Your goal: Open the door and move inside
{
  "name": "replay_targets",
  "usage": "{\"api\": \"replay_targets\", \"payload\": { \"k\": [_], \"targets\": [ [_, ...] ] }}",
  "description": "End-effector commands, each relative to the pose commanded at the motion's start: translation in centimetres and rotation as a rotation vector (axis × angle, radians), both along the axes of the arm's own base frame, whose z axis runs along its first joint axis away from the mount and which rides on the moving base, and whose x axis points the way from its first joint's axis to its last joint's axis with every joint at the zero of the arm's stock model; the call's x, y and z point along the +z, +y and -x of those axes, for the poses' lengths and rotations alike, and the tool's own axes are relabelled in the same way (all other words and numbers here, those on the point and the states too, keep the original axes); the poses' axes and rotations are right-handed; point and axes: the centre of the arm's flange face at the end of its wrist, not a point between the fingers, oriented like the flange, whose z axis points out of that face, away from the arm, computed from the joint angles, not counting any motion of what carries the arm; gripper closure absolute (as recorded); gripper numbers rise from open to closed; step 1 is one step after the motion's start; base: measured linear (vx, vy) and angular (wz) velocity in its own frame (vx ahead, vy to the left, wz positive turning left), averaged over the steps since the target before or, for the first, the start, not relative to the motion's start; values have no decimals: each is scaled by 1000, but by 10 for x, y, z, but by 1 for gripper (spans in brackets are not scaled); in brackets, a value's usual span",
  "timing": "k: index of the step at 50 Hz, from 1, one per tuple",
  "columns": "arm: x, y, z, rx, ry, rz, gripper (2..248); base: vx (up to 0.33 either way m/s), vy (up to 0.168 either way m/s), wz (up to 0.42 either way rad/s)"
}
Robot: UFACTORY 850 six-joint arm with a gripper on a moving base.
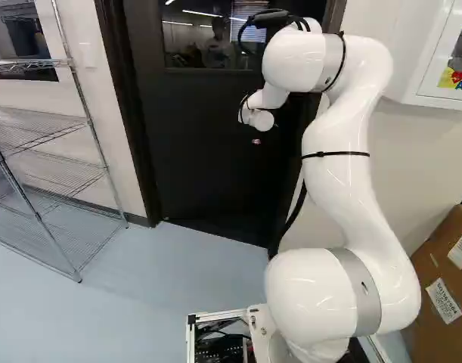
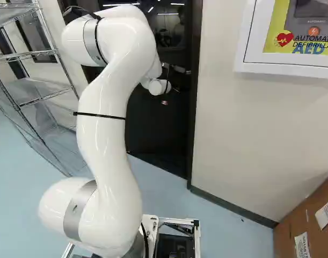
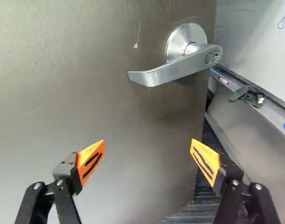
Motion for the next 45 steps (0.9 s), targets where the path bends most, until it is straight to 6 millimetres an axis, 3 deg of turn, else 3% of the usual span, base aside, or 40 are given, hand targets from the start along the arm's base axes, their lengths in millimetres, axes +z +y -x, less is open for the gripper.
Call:
{"api": "replay_targets", "payload": {
  "k": [16,45],
  "targets": [
    [-3,13,-20,62,-11,38,3,0,0,0],
    [-12,61,-66,271,-28,169,3,0,0,0]
  ]
}}
